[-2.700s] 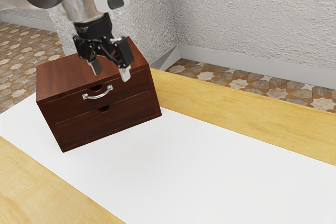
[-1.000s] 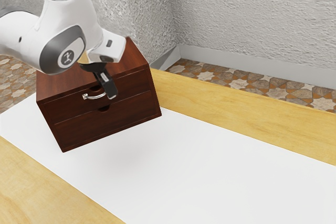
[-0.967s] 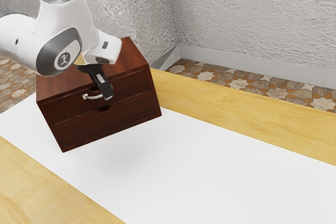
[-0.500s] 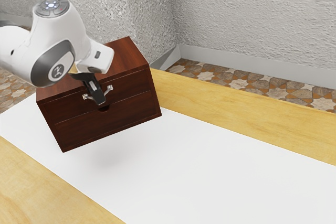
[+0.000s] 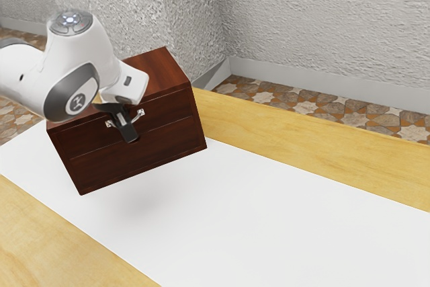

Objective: Pull the drawer handle with one arm to open the drawer

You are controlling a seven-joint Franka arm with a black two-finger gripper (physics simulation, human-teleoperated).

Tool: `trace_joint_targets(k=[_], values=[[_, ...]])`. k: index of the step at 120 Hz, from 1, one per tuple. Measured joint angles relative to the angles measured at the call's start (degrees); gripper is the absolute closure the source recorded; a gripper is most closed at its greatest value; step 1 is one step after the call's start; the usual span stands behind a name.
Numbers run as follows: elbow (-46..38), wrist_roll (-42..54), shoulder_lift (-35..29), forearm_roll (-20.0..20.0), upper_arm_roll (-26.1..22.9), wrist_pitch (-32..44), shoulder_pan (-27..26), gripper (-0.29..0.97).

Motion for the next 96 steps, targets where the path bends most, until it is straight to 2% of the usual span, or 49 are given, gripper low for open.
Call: trace_joint_targets(k=[42, 77, 96], values=[[-0.2, 0.2, 0.5, -0.1, 0.1, 1.7, 0.1, 0.2], [-1.6, 0.2, 0.8, -0.1, 0.1, 2.9, 0.0, 0.25], [-2.3, 0.0, 0.8, 0.0, 0.1, 3.5, 0.1, 0.24]])
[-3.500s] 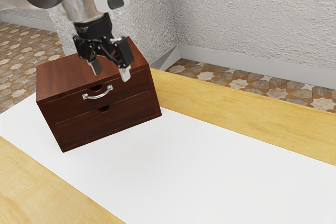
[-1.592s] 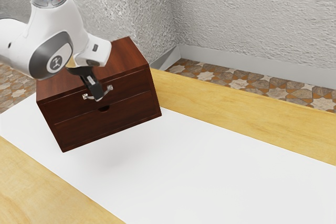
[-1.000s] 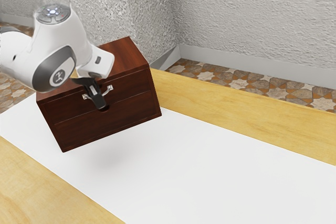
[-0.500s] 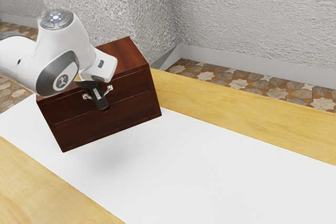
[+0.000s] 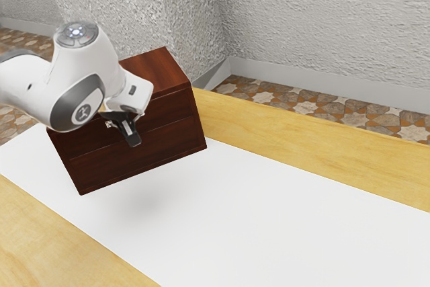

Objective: Pull the drawer handle with one arm to open the drawer

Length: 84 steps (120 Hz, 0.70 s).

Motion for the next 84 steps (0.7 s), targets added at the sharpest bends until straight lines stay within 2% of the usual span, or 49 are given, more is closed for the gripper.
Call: trace_joint_targets(k=[50, 84], values=[[-0.7, -0.5, 0.2, 0.0, 0.3, 0.9, -0.1, 0.27], [-3.3, -1.3, -2.4, 0.1, -0.2, 1.0, -0.1, 0.32]])
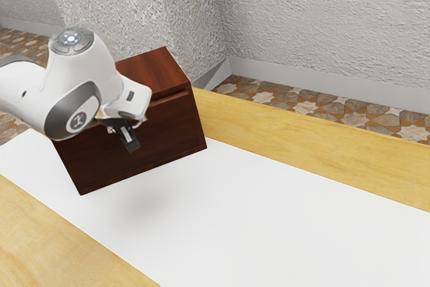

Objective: Pull the drawer handle with one arm to open the drawer

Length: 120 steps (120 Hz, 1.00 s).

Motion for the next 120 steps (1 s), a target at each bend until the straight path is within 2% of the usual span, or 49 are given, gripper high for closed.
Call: trace_joint_targets(k=[120], values=[[-9.6, -4.5, -9.4, 0.0, -6.8, 0.6, -0.1, 0.33]])
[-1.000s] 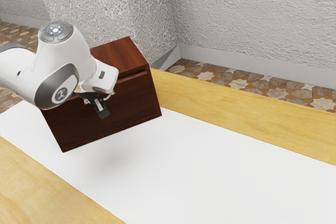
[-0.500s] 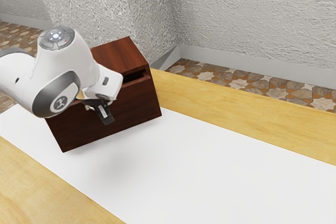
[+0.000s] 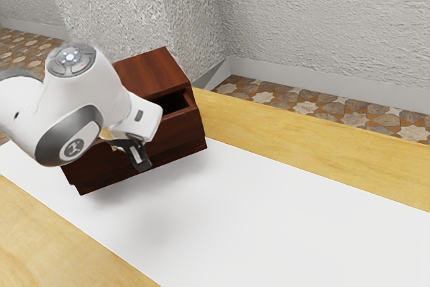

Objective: Pull the drawer handle with one arm to open the drawer

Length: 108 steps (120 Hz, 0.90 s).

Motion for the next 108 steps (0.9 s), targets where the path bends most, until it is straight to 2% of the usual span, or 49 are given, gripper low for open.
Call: trace_joint_targets(k=[34, 70, 108], values=[[-3.0, -1.6, -2.8, 0.0, -2.3, 0.1, 0.1, 0.32], [-5.4, -3.2, -5.7, -0.1, -4.2, 0.0, 0.1, 0.36], [-7.2, -5.2, -7.4, -0.1, -5.9, 0.1, 0.2, 0.31]])
